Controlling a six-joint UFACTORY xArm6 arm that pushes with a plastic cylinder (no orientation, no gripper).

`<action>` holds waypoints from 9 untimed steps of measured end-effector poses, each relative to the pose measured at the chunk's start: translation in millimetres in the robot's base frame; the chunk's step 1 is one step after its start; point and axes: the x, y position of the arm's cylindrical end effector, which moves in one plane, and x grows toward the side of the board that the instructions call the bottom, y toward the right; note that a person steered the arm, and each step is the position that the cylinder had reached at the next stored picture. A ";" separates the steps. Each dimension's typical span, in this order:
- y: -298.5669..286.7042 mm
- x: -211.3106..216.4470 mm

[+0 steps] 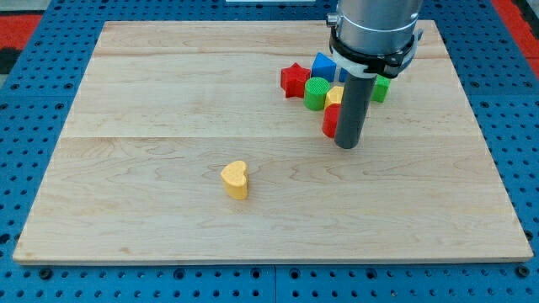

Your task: Slide yellow heart closer to red circle

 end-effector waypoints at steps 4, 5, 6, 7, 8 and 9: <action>-55.0 134.4; -108.0 148.9; -166.8 148.6; -195.9 138.1; -202.5 119.7; -207.9 97.1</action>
